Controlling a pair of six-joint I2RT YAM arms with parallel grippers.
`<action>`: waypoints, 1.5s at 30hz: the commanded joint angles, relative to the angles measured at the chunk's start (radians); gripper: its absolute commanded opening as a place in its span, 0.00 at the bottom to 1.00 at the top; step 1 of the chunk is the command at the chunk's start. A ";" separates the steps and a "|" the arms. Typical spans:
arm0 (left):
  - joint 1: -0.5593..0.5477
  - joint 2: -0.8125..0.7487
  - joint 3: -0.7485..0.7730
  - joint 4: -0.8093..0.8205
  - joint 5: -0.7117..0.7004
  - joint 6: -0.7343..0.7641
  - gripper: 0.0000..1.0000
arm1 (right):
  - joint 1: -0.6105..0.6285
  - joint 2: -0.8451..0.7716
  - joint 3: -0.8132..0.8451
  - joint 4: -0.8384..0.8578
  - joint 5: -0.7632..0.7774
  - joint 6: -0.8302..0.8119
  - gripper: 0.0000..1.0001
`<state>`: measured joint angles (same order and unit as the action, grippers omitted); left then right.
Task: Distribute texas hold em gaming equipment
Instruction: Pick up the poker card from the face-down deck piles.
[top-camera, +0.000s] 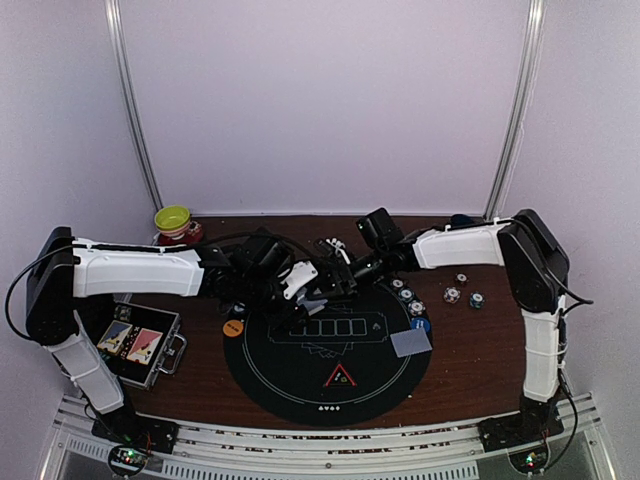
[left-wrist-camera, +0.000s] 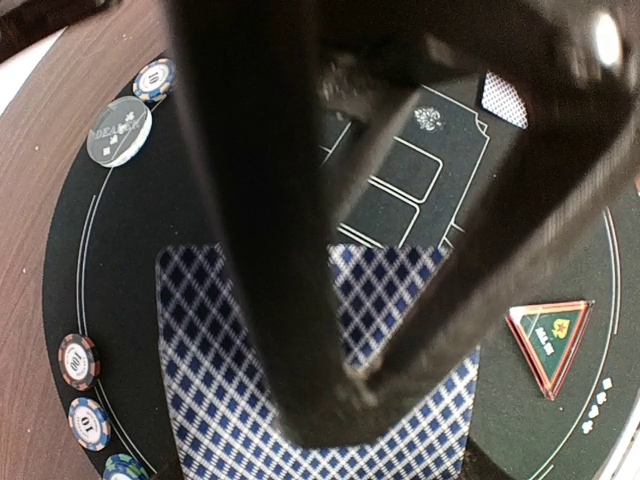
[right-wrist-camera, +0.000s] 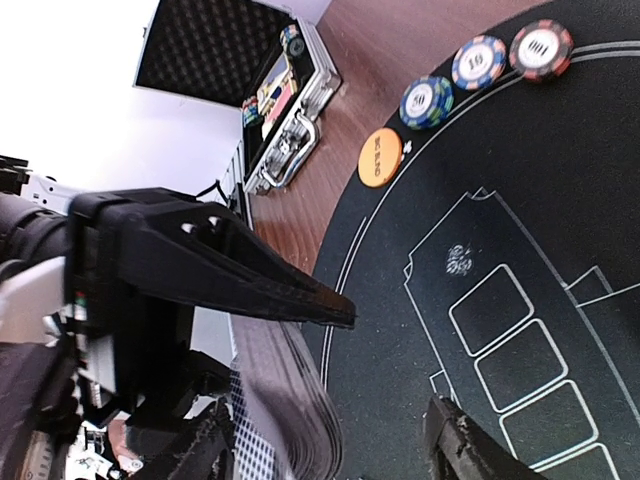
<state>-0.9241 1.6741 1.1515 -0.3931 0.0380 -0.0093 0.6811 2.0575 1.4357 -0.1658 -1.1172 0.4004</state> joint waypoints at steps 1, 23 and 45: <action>-0.004 0.002 0.005 0.045 0.010 0.007 0.57 | 0.030 0.033 0.045 0.006 0.000 0.012 0.67; -0.006 -0.003 0.002 0.047 0.007 0.008 0.58 | -0.022 0.061 0.058 -0.063 0.105 -0.003 0.44; -0.006 -0.003 0.001 0.047 -0.001 0.009 0.57 | -0.049 -0.048 0.011 0.031 -0.046 0.066 0.50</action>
<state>-0.9249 1.6794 1.1500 -0.3901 0.0261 -0.0093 0.6479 2.0529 1.4643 -0.1745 -1.1370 0.4469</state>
